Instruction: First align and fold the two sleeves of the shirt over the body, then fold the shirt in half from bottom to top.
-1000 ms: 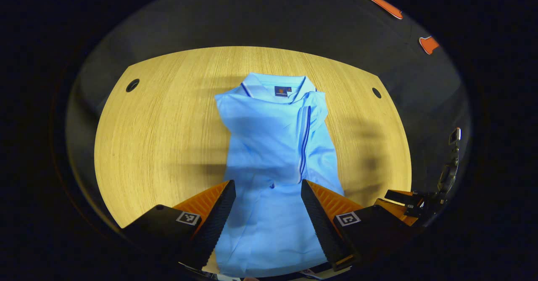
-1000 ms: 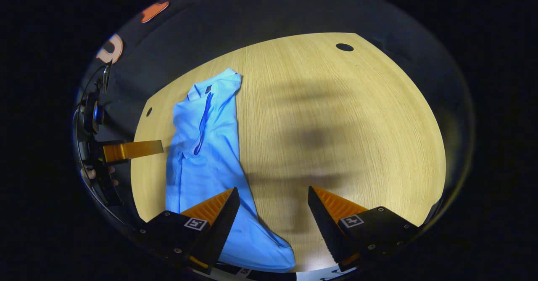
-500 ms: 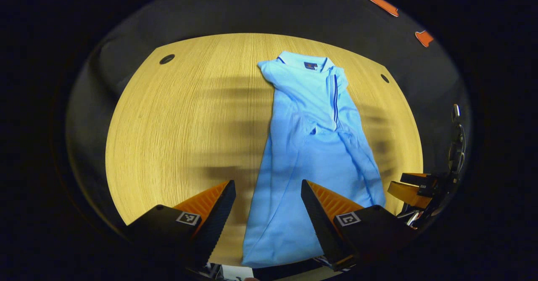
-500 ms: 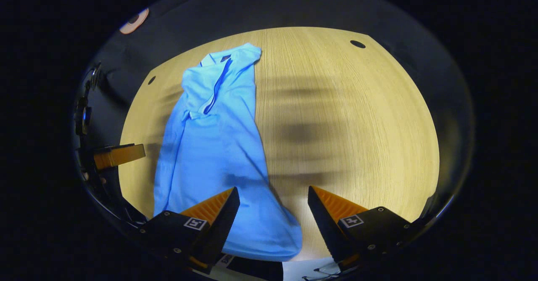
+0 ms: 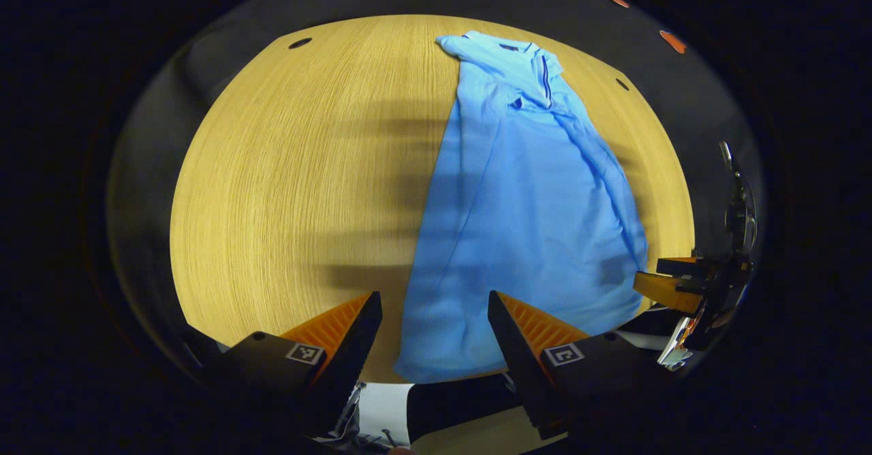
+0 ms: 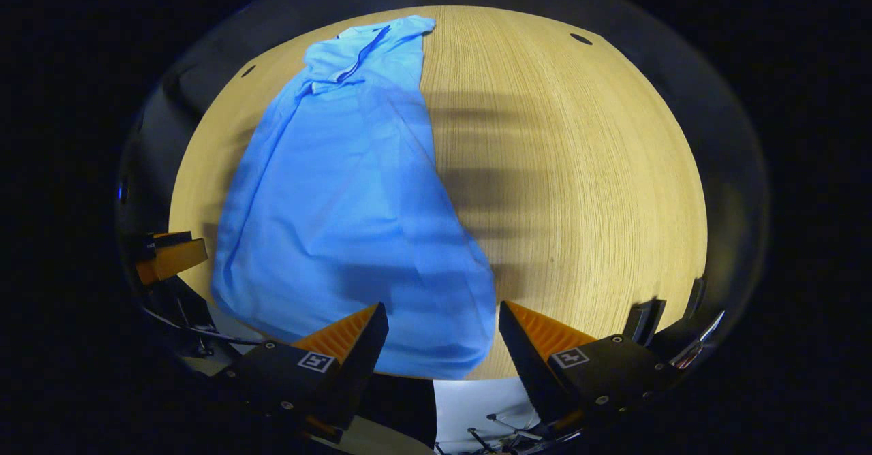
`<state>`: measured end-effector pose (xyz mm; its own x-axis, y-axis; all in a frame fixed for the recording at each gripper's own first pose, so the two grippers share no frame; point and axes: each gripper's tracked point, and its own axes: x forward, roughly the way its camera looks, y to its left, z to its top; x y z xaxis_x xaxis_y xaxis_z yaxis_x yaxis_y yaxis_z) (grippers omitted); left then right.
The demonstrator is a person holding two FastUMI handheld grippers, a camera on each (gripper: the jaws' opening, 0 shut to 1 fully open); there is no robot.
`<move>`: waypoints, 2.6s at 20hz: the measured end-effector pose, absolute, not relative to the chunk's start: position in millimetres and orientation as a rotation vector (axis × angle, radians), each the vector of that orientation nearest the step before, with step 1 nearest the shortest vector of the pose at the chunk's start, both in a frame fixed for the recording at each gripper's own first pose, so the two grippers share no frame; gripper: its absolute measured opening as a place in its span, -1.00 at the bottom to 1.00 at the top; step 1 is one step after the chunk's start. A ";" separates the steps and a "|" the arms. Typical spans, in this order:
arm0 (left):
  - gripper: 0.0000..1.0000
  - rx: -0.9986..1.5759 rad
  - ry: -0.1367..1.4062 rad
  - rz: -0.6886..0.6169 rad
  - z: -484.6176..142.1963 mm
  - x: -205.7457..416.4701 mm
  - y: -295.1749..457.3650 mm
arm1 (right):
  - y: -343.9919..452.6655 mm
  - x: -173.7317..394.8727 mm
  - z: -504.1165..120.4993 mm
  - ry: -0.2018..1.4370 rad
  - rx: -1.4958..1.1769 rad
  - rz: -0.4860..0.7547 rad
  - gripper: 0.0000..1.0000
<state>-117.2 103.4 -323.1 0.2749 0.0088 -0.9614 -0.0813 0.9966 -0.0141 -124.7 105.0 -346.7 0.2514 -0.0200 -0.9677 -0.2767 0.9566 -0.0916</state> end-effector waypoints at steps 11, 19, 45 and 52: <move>1.00 -0.107 1.427 0.119 -368.1 -181.2 96.5 | 92.9 -154.8 -374.5 1.363 -0.311 0.150 0.99; 0.80 -0.031 1.436 0.141 -372.0 -178.5 91.7 | 95.1 -162.0 -376.4 1.402 -0.326 0.152 1.00; -0.80 -0.119 1.237 0.022 -309.4 -42.7 74.9 | 148.5 -24.8 -290.1 1.151 -0.165 0.244 -0.99; -0.80 -0.104 1.139 0.043 -278.8 32.3 83.9 | 175.3 56.7 -253.9 1.057 -0.170 0.288 -0.99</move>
<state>32.3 83.9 -278.8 0.4185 -0.0188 -0.9080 -0.0874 0.9943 -0.0609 56.7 175.3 -253.9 0.4587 0.1518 -0.8755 -0.3135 0.9496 0.0004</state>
